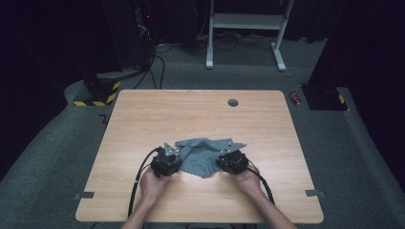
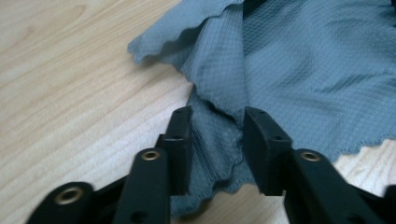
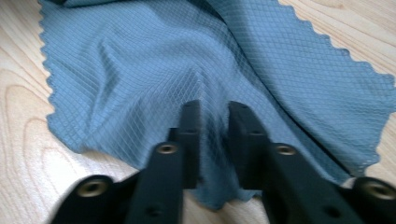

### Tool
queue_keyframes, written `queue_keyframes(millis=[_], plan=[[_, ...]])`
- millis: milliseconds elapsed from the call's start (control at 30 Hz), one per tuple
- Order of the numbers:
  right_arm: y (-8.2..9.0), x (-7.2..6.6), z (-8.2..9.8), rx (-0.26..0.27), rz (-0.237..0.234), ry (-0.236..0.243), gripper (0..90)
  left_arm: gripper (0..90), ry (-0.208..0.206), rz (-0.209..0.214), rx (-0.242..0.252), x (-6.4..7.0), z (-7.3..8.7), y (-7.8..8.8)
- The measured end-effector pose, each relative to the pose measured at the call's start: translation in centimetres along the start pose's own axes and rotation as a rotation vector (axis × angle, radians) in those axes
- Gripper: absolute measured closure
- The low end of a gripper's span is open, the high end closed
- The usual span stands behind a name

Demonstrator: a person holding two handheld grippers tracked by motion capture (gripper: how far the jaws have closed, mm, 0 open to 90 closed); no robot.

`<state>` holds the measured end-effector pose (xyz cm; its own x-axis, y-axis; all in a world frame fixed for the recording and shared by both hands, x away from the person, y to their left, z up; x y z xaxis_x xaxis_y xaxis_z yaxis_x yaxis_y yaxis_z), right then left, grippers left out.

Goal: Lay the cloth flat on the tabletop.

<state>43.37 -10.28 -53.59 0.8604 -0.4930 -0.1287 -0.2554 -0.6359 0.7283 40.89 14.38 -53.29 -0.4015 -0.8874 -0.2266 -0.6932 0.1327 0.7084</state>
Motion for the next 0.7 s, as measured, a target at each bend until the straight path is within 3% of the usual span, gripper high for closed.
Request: queue_keyframes(millis=[100,233,467,567,633,700], plan=[[0.0,0.2,-0.2,-0.028,0.017,0.016,88.3,75.8,-0.016,0.011,-0.004,0.1,-0.2,-0.1],[0.1,0.1,-0.4,-0.049,0.034,0.037,89.3,84.8,-0.032,-0.002,0.0,-0.1,-0.6,0.1],[2.0,0.8,-1.7,0.002,0.05,0.028,89.3,88.4,0.006,-0.025,0.033,-1.9,-1.5,1.1],[2.6,1.4,-2.4,0.01,0.072,0.028,89.3,88.5,0.011,-0.032,0.02,-2.4,-1.7,0.7],[2.5,2.1,-2.7,0.0,0.1,0.03,89.3,88.5,0.04,-0.016,0.009,-2.6,-1.7,0.2],[2.0,2.9,-2.4,-0.011,0.088,-0.011,89.0,87.8,0.051,-0.012,-0.019,-2.5,-1.5,-0.4]])
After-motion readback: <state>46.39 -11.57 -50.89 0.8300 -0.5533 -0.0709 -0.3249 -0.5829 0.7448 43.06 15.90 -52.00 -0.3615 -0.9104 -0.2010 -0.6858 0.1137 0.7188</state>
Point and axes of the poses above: each handheld gripper's, and its own axes: y roughly backward along the jaws, z roughly out of its underside, x roughly to its right, the point moved 3 cm from there along -y, roughly forward along the jaws, and after that the axes turned 13 degrees about -z, right-handed, at the moved point
